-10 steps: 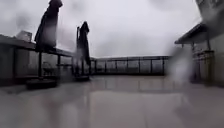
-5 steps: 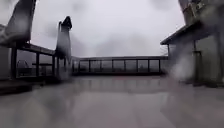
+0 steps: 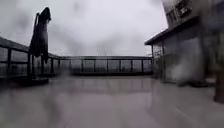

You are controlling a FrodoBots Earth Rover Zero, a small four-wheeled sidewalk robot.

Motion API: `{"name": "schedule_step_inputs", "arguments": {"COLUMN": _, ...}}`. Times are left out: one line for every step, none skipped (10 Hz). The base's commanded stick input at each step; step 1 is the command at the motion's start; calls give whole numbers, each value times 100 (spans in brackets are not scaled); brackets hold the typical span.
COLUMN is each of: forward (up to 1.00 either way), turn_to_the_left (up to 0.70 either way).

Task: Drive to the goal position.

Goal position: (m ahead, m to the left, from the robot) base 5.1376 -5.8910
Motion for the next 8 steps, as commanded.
{"name": "schedule_step_inputs", "arguments": {"forward": 70, "turn_to_the_left": 0}}
{"name": "schedule_step_inputs", "arguments": {"forward": 70, "turn_to_the_left": 0}}
{"name": "schedule_step_inputs", "arguments": {"forward": 70, "turn_to_the_left": 27}}
{"name": "schedule_step_inputs", "arguments": {"forward": 70, "turn_to_the_left": 27}}
{"name": "schedule_step_inputs", "arguments": {"forward": 70, "turn_to_the_left": 27}}
{"name": "schedule_step_inputs", "arguments": {"forward": 70, "turn_to_the_left": 27}}
{"name": "schedule_step_inputs", "arguments": {"forward": 70, "turn_to_the_left": 27}}
{"name": "schedule_step_inputs", "arguments": {"forward": 70, "turn_to_the_left": 27}}
